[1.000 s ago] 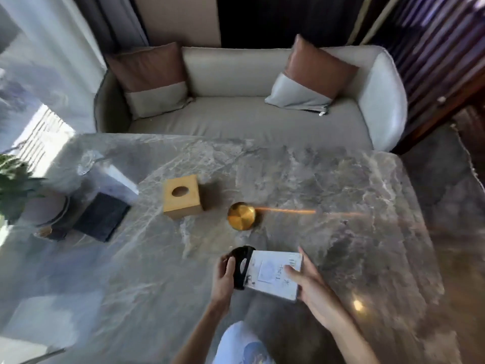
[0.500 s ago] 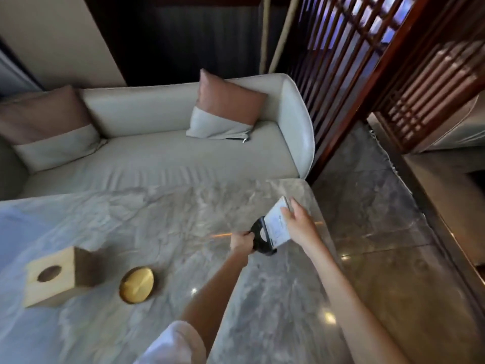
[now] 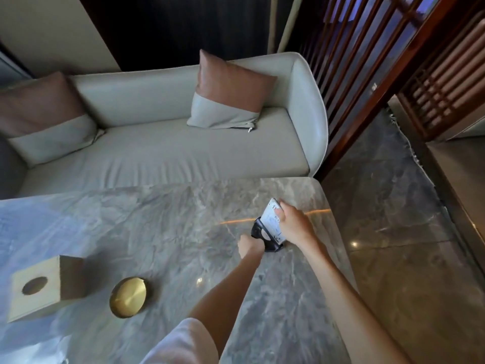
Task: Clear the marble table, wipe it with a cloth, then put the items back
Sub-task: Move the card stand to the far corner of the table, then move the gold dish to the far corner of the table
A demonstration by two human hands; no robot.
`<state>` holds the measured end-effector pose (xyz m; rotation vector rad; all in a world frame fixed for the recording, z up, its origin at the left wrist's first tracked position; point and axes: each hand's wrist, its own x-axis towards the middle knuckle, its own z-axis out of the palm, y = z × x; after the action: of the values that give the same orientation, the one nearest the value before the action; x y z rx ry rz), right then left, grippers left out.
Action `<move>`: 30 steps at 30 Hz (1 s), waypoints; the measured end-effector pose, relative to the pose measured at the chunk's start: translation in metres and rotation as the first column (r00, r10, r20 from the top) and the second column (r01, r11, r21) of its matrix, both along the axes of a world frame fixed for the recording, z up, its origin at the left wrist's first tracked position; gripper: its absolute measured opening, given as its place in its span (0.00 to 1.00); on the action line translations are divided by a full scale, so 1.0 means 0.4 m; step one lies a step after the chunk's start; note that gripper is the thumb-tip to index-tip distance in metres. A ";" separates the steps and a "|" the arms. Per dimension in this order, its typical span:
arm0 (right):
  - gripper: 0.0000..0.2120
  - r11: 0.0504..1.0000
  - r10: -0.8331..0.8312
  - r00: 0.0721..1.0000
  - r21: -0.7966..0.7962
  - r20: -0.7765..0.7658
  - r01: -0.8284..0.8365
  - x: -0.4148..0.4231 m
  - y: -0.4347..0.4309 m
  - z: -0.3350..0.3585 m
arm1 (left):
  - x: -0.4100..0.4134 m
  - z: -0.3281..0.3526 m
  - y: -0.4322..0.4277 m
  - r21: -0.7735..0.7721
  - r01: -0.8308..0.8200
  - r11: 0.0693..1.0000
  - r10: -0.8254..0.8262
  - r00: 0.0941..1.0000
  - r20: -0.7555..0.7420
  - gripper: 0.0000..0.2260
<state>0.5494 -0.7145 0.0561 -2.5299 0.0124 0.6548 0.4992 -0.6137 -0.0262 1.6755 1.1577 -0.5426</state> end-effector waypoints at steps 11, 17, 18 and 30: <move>0.27 1.000 -0.007 0.999 -0.019 -0.042 0.006 -0.060 0.052 0.050 | -0.042 0.041 0.151 -0.110 0.331 0.937 -0.318 0.940 0.120 0.22; 0.25 0.991 -0.060 0.932 -0.094 0.358 0.099 -0.129 0.128 0.165 | -0.140 0.163 0.410 0.104 0.402 0.910 -0.415 0.887 0.203 0.17; 0.23 0.993 -0.048 0.907 -0.078 0.418 0.088 -0.163 0.169 0.174 | -0.173 0.187 0.459 0.163 0.398 0.903 -0.426 0.881 0.208 0.18; 0.17 0.964 0.120 0.971 0.258 -0.206 -0.064 -0.867 0.640 -0.061 | -0.894 0.191 0.843 0.284 0.342 0.896 -0.377 0.923 0.078 0.19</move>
<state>0.2027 -0.4586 0.0317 -2.2162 -0.1046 0.9118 0.1414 -0.2765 0.0504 2.1484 0.8525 -0.5108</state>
